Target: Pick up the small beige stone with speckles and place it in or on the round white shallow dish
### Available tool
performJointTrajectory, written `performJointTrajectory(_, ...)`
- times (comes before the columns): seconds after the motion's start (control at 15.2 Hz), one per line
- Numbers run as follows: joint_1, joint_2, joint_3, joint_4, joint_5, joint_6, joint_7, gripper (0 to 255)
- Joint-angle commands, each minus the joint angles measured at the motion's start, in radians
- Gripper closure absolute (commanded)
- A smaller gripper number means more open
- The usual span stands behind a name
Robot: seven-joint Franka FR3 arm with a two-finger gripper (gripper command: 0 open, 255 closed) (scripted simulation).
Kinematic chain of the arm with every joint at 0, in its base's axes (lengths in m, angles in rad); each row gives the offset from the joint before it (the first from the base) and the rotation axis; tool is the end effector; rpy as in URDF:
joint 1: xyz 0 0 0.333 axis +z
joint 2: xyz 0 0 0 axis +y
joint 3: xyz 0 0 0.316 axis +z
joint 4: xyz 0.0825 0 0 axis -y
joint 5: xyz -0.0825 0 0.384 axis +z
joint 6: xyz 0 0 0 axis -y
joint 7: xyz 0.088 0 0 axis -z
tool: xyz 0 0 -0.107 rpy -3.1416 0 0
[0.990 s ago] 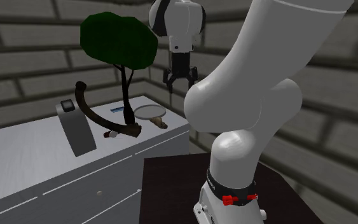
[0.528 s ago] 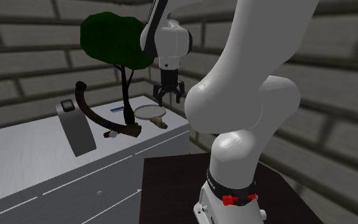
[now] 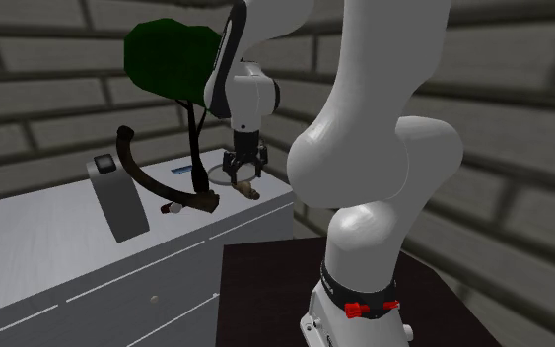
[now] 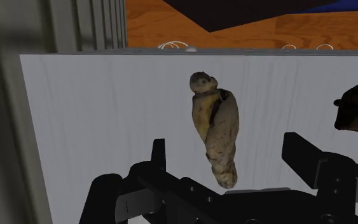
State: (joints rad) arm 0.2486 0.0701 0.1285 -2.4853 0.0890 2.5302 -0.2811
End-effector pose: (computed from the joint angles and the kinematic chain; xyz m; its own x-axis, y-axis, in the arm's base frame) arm 0.4379 0.1730 0.2593 0.8338 0.5520 -0.0099 0.5504 -0.8325 -0.0634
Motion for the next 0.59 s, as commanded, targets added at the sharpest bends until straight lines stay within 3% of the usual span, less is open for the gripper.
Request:
performJointTrajectory(0.0,0.002,0.027,0.001,-0.002,-0.001,0.03,-0.001,0)
performJointTrajectory(0.26,0.005,0.087,0.001,-0.006,-0.007,0.094,0.003,0)
performJointTrajectory(0.53,0.005,0.087,0.001,-0.006,-0.007,0.094,0.003,0)
